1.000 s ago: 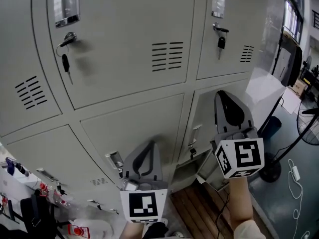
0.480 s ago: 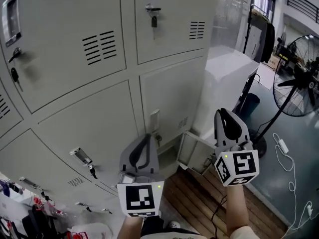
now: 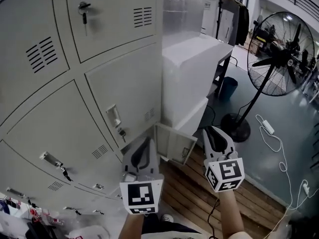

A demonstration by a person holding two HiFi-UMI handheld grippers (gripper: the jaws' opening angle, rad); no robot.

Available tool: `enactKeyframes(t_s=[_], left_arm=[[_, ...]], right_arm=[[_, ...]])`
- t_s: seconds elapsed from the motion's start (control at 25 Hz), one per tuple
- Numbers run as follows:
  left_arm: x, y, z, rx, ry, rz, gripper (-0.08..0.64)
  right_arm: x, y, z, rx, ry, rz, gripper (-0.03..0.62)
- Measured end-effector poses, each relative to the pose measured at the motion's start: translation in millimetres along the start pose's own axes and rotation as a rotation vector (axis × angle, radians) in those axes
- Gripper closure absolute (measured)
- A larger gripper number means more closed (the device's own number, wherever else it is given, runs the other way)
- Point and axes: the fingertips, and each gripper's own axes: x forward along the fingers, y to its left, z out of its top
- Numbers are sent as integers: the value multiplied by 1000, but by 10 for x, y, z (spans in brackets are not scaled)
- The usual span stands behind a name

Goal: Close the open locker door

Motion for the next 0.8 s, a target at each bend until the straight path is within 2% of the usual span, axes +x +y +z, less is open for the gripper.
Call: enactKeyframes(t_s=[0.12,0.2,0.52,0.8], left_arm=[[96,-135,-215,3,34,-22,558],[150,-183,-357,-5,65,-33,558],[448,-236,-715,-13,129,-89,558],[855,-240,-913,5,149,-190,558]], right_arm=[[-10,-73,-281,8,56,15,471],[2,-81,-459,7,94,20,453],[166,-73,-1299,44,250,39,430],[403,-134,-1912,31,350,-4,430]])
